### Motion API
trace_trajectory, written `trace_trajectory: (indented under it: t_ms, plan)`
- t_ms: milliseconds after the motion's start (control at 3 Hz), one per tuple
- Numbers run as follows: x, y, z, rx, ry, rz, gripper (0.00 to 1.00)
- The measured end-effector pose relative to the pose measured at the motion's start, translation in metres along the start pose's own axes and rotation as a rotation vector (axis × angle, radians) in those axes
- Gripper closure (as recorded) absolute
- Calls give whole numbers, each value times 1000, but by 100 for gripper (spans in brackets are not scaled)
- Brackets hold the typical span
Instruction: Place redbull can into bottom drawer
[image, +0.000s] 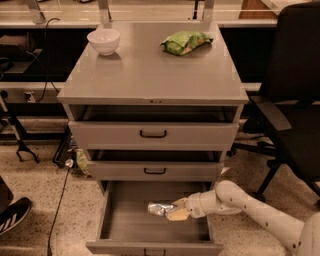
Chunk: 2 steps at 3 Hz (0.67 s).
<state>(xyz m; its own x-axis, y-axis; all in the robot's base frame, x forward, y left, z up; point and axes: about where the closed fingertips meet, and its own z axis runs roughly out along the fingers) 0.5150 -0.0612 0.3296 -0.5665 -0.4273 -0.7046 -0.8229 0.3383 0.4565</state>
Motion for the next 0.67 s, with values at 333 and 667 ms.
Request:
trace_trajectory:
  t_ms: [333,667]
  plan:
    - [5,1,6,-8,0,6,100]
    - [21,-6,17,-8,41,13,100]
